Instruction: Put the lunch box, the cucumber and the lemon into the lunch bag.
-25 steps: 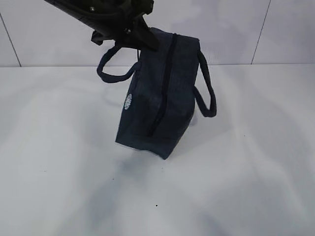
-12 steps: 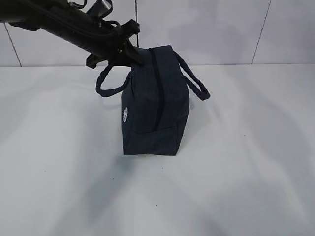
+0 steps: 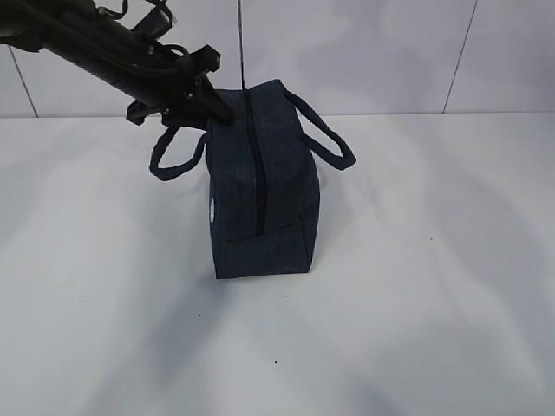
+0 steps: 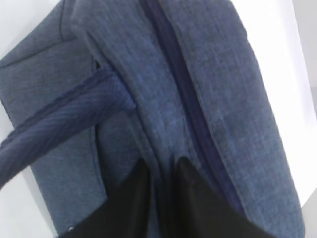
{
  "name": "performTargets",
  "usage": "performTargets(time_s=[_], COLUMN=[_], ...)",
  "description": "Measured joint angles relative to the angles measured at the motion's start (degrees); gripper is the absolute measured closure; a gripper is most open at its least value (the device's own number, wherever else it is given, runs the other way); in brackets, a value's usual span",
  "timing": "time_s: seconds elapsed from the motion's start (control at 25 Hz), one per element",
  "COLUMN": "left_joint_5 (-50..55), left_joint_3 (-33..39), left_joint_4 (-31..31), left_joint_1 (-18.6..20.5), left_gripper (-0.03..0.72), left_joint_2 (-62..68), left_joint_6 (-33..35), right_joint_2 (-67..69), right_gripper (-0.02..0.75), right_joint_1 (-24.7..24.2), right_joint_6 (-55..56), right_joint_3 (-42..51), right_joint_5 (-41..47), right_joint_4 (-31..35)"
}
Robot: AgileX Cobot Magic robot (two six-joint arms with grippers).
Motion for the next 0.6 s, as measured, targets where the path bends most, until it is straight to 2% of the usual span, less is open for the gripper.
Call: performTargets(time_s=[0.16, 0.28, 0.6], left_joint_5=[1.21, 1.44, 1.22], left_joint_3=[0.00, 0.00, 0.00], left_joint_4=[0.61, 1.48, 6.32], left_joint_1=[0.09, 0.13, 2.79], left_gripper=[0.386, 0.294, 0.263], left_joint_2=[0.00, 0.00, -6.62], left_joint_6=[1.99, 2.66, 3.22], right_joint_2=[0.00, 0.00, 0.00], right_gripper=[0.358, 0.358, 0.358], right_joint_1=[0.00, 0.00, 0.00], right_joint_6=[0.25, 0.25, 1.86], right_joint_3=[0.00, 0.00, 0.00], right_joint_5=[0.15, 0.17, -0.24], right_joint_4=[0.00, 0.00, 0.00])
